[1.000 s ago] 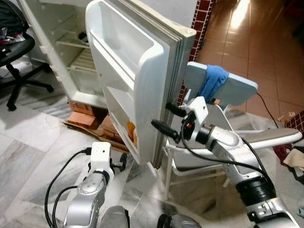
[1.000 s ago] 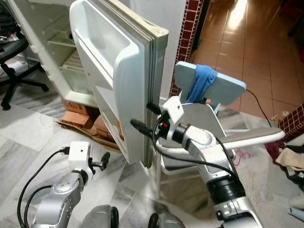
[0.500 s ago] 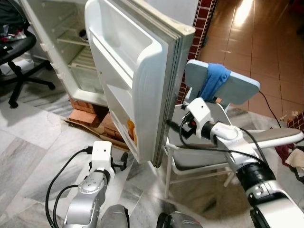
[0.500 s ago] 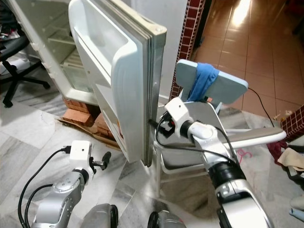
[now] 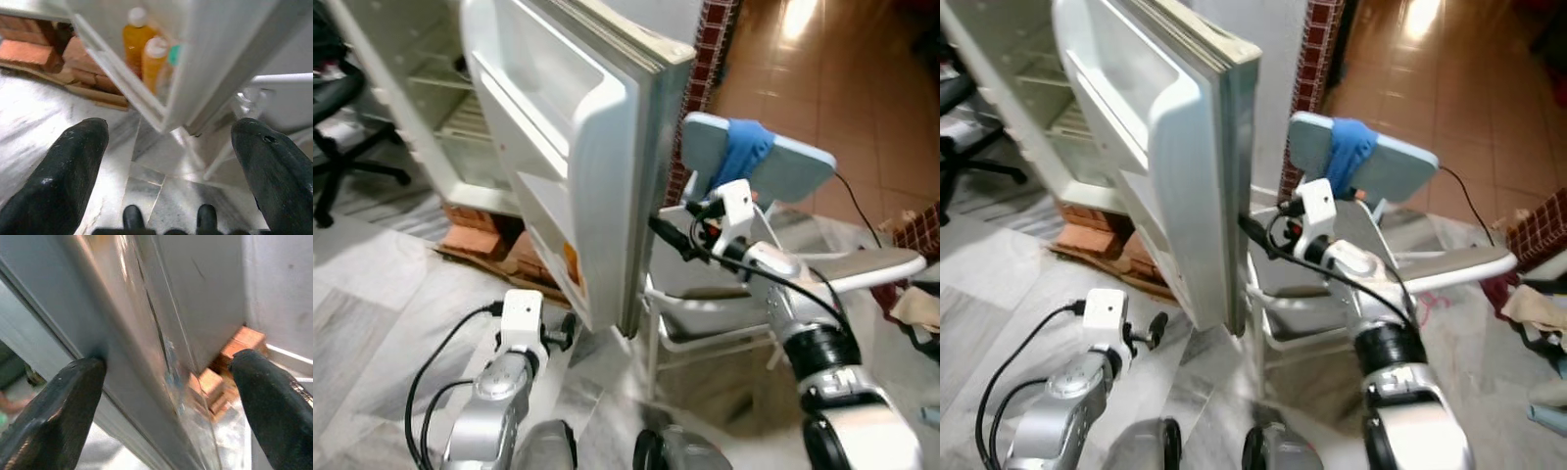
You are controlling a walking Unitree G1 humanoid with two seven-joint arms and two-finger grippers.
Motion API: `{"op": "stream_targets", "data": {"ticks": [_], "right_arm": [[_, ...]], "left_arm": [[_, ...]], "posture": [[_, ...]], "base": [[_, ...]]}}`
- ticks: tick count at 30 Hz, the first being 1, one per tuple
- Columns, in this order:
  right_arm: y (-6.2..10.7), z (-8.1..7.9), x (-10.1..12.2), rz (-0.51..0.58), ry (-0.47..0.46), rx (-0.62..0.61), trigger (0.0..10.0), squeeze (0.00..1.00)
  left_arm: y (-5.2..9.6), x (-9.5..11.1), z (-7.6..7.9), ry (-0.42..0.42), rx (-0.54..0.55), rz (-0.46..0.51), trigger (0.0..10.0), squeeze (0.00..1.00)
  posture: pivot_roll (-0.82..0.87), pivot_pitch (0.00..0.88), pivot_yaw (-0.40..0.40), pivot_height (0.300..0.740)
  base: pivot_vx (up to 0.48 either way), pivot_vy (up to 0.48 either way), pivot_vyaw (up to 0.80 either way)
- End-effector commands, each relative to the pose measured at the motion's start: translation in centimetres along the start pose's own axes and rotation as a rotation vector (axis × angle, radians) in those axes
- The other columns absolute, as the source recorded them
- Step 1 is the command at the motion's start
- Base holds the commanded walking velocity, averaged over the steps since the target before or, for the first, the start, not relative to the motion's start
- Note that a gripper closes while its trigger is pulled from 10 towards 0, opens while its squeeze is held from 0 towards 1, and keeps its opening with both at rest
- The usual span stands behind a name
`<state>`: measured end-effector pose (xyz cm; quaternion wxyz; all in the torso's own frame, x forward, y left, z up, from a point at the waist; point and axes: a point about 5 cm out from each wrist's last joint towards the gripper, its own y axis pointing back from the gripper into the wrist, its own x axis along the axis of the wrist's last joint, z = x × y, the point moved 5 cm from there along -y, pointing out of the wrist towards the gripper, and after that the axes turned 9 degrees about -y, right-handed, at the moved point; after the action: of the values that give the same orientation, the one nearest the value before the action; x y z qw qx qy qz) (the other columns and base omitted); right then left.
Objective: Restocking fridge
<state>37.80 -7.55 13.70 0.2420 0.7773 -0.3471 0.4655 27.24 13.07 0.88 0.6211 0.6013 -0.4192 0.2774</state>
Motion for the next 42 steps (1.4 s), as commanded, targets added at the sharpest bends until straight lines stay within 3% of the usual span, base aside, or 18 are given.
{"op": "stream_targets", "data": {"ticks": [1,2,8,9,12,14,15,19,21,23,24,25,30,31,32,38,40,42], "right_arm": [[-1.4,-8.9,8.1,0.288,0.039,0.309,10.0,0.00],[-1.9,-10.1,7.9,0.290,0.013,0.346,10.0,0.00],[-3.5,-12.4,7.3,0.283,-0.011,0.381,10.0,0.00],[-4.3,-14.0,7.1,0.278,-0.017,0.416,10.0,0.00],[-5.0,-16.7,7.2,0.271,-0.073,0.485,10.0,0.00],[-3.8,-21.1,7.5,0.238,-0.210,0.685,10.0,0.00],[-1.8,-24.1,7.5,0.200,-0.280,0.868,10.0,0.00],[1.7,-26.0,7.0,0.134,-0.314,1.091,10.0,0.00],[1.5,-23.8,4.9,0.076,-0.210,1.016,10.0,0.00],[0.3,-21.7,4.0,0.057,-0.179,0.894,10.0,0.00],[-0.3,-19.2,3.2,0.049,-0.146,0.778,10.0,0.00],[-0.3,-19.2,3.2,0.049,-0.146,0.778,10.0,0.00],[-0.1,-12.0,1.2,0.037,-0.004,0.440,10.0,0.00],[0.5,-9.4,0.7,0.043,0.051,0.329,10.0,0.00],[1.0,-8.3,0.5,0.043,0.060,0.292,10.0,0.00],[2.2,-6.8,0.2,0.045,0.098,0.236,10.0,0.00],[2.4,-6.5,0.1,0.058,0.114,0.215,10.0,0.00],[2.5,-6.4,0.0,0.068,0.122,0.205,10.0,0.00]], "left_arm": [[-0.1,-0.3,0.2,-0.010,-0.015,-0.011,10.0,0.00],[-0.2,-0.2,0.2,-0.012,-0.019,-0.011,10.0,0.00],[-0.6,0.0,0.5,-0.021,-0.029,-0.007,10.0,0.00],[-0.8,0.2,0.5,-0.028,-0.032,-0.002,10.0,0.00],[-1.0,0.4,0.5,-0.034,-0.028,0.004,10.0,0.00],[-1.1,0.5,0.5,-0.038,-0.023,0.011,10.0,0.00],[-1.2,0.7,0.4,-0.039,-0.019,0.016,10.0,0.00],[-1.3,0.9,0.2,-0.033,-0.012,0.024,10.0,0.00],[-1.4,1.6,-0.4,-0.017,0.021,0.065,10.0,0.00],[-1.4,2.3,-1.1,-0.012,0.054,0.103,10.0,0.00],[-1.3,3.4,-2.2,-0.007,0.107,0.159,10.0,0.00],[-1.3,3.4,-2.2,-0.007,0.107,0.159,10.0,0.00],[-1.1,5.8,-6.5,-0.033,0.280,0.262,10.0,0.00],[-1.2,6.6,-8.6,-0.085,0.338,0.281,10.0,0.00],[-1.3,6.9,-10.1,-0.092,0.382,0.283,10.0,0.00],[-0.8,8.2,-17.1,-0.094,0.553,0.277,10.0,0.00],[0.1,8.8,-20.0,-0.096,0.634,0.283,10.0,0.00],[0.9,8.8,-21.8,-0.100,0.697,0.274,10.0,0.00]], "posture": [[0.12,0.110,-0.005,0.740],[0.11,0.109,-0.004,0.740],[0.11,0.097,-0.005,0.740],[0.11,0.091,-0.007,0.740],[0.12,0.082,-0.012,0.740],[0.12,0.074,-0.020,0.740],[0.13,0.072,-0.023,0.740],[0.13,0.067,-0.032,0.740],[0.12,0.064,-0.034,0.740],[0.11,0.064,-0.034,0.740],[0.11,0.063,-0.034,0.740],[0.11,0.063,-0.034,0.740],[0.10,0.064,-0.025,0.740],[0.10,0.068,-0.021,0.740],[0.10,0.068,-0.022,0.740],[0.09,0.067,-0.022,0.740],[0.09,0.067,-0.022,0.740],[0.09,0.066,-0.021,0.740]], "base": [[0.000,0.000,0.00],[0.000,0.000,0.00],[0.000,0.000,0.00],[0.000,0.000,0.00],[0.000,0.000,0.00],[0.000,0.000,0.00],[0.000,0.000,0.00],[0.000,0.000,0.00],[0.000,0.000,0.00],[0.000,0.000,0.00],[0.000,0.000,0.00],[0.000,0.000,0.00],[0.000,0.000,0.00],[0.000,0.000,0.00],[0.000,0.000,0.00],[0.000,0.000,0.00],[0.000,0.000,0.00],[0.000,0.000,0.00]]}}
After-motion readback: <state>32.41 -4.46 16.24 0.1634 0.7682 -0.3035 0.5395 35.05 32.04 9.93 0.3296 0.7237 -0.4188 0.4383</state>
